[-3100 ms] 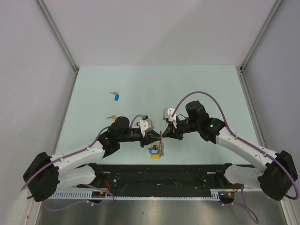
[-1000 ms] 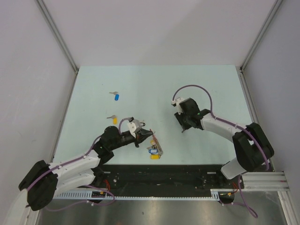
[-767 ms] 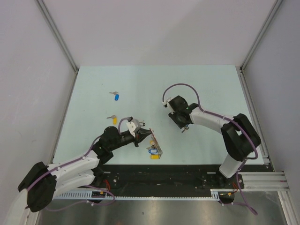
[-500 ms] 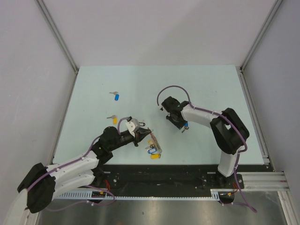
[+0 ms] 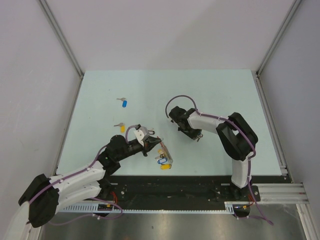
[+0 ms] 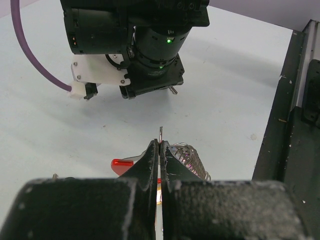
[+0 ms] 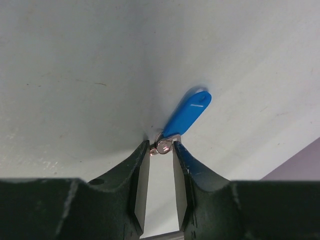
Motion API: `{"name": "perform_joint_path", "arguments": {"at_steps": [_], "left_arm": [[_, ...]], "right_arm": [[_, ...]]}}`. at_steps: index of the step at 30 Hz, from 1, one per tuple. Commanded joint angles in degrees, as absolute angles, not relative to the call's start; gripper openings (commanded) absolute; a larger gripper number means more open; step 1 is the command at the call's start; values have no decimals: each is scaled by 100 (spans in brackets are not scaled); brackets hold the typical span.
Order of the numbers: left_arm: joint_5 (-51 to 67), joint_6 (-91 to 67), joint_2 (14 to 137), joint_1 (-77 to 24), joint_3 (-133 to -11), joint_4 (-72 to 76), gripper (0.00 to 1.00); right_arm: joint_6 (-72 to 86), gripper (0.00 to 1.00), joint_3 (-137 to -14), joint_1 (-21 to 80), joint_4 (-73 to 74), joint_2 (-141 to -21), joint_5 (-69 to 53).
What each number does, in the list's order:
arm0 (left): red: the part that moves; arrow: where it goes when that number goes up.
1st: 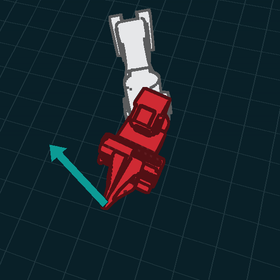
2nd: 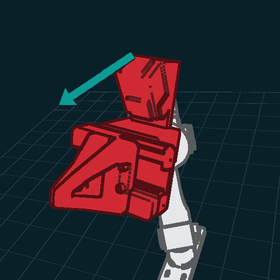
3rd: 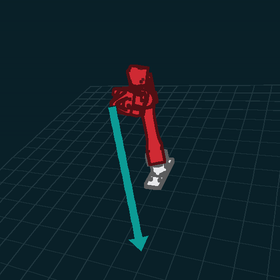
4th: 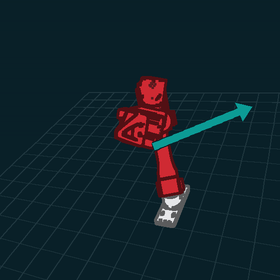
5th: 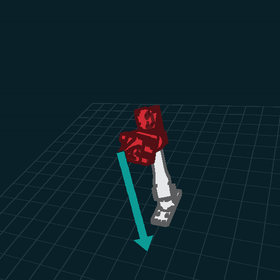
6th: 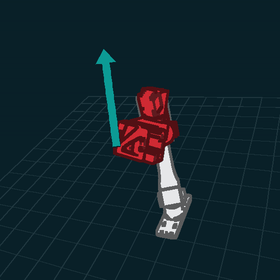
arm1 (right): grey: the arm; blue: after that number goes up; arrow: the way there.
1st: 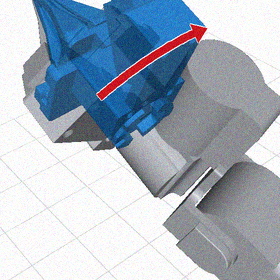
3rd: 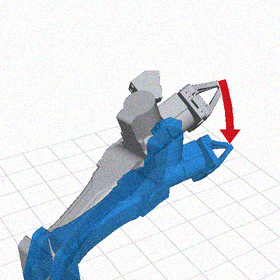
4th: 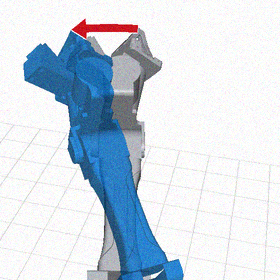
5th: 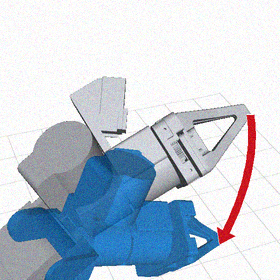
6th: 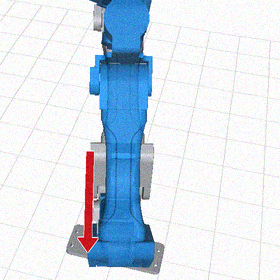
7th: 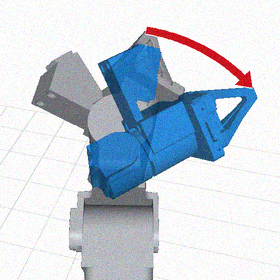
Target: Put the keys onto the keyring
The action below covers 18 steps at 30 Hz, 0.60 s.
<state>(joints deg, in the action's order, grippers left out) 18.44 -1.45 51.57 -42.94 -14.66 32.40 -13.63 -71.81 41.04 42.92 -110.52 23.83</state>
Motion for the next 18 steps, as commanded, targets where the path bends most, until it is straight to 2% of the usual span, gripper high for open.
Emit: {"name": "perform_joint_path", "arguments": {"at_steps": [1,11,18], "left_arm": [[1969,-35,5062,-4263,-1477,3419,0],[2004,-35,5071,-4263,-1494,3384,0],[2039,-35,5036,-4263,-1503,3357,1]], "right_arm": [[-1494,29,-7374,4157,4386,-11267,2663],[-1863,29,-7479,4316,4227,-11443,2892],[-1872,15,-7515,4307,4350,-11593,2953]]}}
